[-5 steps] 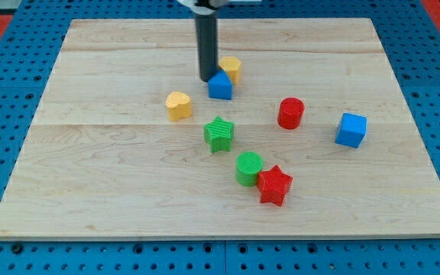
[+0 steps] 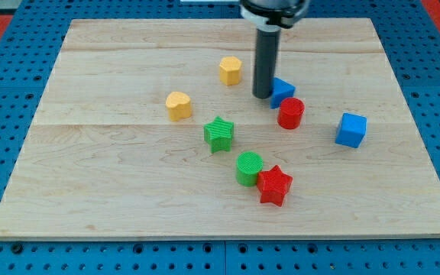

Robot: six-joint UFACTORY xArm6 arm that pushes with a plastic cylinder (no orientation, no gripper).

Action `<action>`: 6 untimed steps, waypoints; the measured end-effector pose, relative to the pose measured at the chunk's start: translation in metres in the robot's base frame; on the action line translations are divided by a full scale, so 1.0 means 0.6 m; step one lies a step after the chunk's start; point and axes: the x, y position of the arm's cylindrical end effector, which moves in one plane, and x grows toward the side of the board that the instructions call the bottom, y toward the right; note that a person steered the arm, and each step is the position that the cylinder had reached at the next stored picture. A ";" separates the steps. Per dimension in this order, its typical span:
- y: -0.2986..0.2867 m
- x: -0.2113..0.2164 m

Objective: Drag the blue triangle to the top of the blue cube

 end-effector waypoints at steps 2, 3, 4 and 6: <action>0.096 0.004; 0.117 0.004; 0.118 0.019; 0.090 -0.052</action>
